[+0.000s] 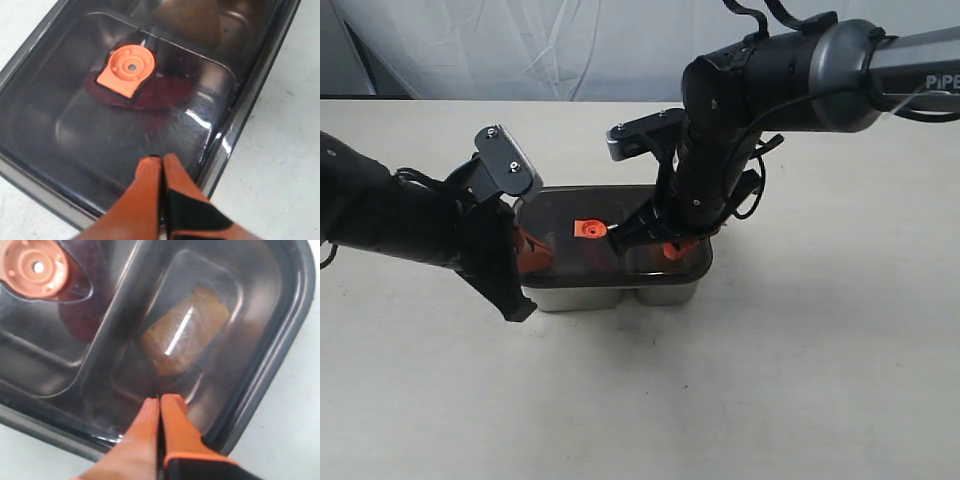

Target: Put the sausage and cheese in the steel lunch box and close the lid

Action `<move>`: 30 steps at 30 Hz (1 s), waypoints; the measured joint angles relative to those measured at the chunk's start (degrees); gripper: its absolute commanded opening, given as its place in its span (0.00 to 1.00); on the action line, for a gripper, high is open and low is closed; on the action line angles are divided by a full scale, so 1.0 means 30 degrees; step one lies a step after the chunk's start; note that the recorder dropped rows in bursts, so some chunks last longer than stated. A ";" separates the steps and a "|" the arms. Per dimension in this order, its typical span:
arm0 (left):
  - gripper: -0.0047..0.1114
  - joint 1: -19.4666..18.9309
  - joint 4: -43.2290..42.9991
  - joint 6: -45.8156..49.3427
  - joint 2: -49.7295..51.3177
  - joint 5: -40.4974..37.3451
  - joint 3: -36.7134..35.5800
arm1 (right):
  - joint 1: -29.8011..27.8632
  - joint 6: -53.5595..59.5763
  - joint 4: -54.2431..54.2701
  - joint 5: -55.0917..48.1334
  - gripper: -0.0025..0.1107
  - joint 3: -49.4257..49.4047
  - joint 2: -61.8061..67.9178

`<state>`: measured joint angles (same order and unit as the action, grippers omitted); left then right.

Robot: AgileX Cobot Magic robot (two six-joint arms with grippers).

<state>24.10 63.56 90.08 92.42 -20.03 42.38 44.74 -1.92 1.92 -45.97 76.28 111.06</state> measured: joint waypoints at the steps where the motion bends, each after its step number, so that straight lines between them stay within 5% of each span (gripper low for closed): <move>1: 0.04 0.0000 -0.0116 0.0000 0.0086 -0.0041 0.0044 | 0.0000 0.0000 0.0043 0.0095 0.02 -0.0085 0.0000; 18: 0.04 0.0000 -0.0619 -0.0034 0.0585 -0.0433 0.0516 | 0.0000 -0.0418 -0.0354 0.1808 0.02 -0.0325 -0.0373; 30: 0.04 0.0000 -0.1897 -0.2607 -0.7175 -0.0692 0.0391 | 0.0000 -0.4921 -0.5009 0.1019 0.02 -0.0650 -0.5867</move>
<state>24.10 57.87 82.26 70.90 -22.11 43.55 44.74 -16.69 -13.10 -42.91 74.33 93.46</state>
